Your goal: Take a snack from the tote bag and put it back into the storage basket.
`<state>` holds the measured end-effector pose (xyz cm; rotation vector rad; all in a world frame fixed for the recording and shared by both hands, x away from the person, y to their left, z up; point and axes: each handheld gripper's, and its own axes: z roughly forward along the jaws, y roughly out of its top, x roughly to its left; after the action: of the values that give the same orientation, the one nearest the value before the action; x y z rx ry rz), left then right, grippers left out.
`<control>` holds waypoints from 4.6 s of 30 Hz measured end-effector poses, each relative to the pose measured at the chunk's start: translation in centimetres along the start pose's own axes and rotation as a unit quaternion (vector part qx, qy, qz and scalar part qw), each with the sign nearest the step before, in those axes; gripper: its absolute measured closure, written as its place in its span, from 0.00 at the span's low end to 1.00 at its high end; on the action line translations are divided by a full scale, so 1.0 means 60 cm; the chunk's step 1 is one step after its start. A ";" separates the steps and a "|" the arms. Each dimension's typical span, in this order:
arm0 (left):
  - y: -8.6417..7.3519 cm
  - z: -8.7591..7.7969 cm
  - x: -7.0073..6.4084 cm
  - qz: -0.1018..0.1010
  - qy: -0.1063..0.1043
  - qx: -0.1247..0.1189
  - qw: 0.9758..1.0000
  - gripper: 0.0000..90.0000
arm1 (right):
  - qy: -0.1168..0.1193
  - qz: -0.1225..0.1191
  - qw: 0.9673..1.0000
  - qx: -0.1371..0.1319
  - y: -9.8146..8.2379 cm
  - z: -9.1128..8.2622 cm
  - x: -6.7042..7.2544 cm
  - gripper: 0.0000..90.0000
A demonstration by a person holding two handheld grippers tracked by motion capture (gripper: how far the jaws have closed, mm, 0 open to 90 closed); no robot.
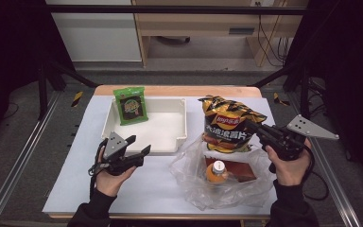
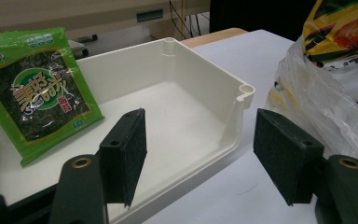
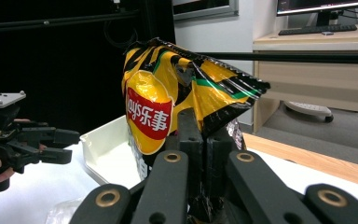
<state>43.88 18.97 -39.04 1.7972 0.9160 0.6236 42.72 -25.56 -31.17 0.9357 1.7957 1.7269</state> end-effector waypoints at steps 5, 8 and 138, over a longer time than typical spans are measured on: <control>0.003 -0.002 -0.002 0.001 -0.003 -0.002 1.000 0.38 | 0.000 -0.001 1.000 -0.007 0.005 -0.004 0.000 0.99; 0.007 -0.005 -0.001 0.000 -0.006 -0.009 1.000 0.37 | 0.001 -0.003 1.000 -0.010 0.010 0.000 0.001 0.99; 0.228 -0.053 -0.049 -0.049 -0.113 -0.140 0.983 0.99 | -0.068 -0.037 0.994 0.079 -0.100 0.031 0.014 0.48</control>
<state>43.95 15.13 -25.21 1.5251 0.7201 0.4501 42.64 -23.53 -37.15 1.0123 1.8744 1.4573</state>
